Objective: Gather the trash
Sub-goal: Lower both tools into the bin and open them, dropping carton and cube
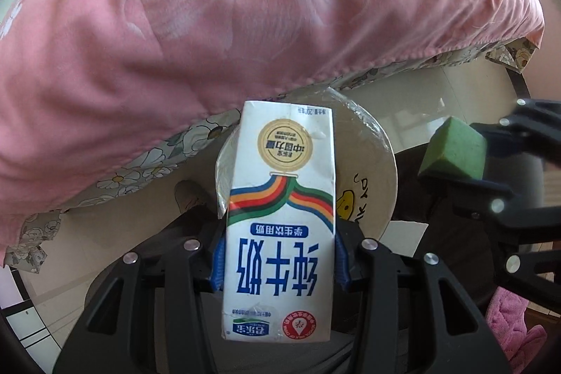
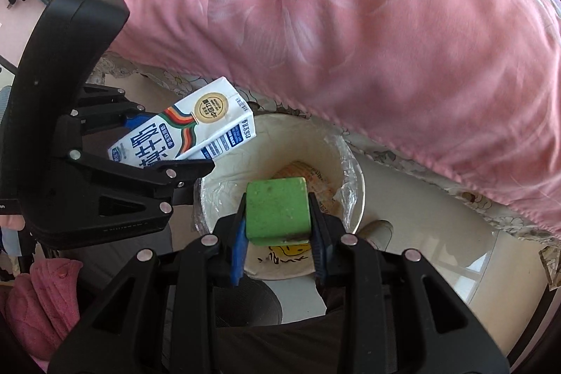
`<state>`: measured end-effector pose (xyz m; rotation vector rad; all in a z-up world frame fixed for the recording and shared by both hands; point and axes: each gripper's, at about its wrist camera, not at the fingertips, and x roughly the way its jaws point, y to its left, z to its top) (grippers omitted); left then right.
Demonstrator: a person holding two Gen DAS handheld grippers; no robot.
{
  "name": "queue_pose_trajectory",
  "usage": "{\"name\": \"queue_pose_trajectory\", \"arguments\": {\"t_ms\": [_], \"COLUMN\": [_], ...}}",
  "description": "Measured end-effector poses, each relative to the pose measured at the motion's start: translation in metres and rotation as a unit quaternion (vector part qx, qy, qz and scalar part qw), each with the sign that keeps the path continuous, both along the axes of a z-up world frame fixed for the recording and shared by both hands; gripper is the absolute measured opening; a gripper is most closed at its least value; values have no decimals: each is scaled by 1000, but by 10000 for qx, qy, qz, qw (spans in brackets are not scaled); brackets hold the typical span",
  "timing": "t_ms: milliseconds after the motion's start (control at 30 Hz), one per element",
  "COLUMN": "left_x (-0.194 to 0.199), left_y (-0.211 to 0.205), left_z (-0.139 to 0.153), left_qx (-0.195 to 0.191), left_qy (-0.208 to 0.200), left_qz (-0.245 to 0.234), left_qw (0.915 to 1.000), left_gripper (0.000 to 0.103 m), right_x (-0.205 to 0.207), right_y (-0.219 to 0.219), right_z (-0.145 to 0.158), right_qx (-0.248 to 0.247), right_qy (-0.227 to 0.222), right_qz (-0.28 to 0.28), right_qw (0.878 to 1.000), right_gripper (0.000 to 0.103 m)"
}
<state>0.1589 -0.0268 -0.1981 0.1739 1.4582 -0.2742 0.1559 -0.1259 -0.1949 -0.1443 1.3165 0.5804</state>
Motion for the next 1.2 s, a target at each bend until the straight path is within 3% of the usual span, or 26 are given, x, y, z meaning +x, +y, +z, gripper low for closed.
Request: {"name": "queue_pose_trajectory", "arguments": {"t_ms": [300, 1200], "left_x": [-3, 15], "left_y": [6, -4], "left_z": [-48, -160], "left_qx": [-171, 120], "left_qy": [581, 1775], "left_qz": [323, 358], "left_qw": [9976, 9834], "left_gripper": [48, 48], "right_x": [-4, 23], "right_y": [9, 30], "right_z": [-49, -167], "right_qx": [-68, -467], "right_qy": [559, 1783], "right_qz": [-31, -83], "right_qw": [9984, 9828], "right_gripper": [32, 32]}}
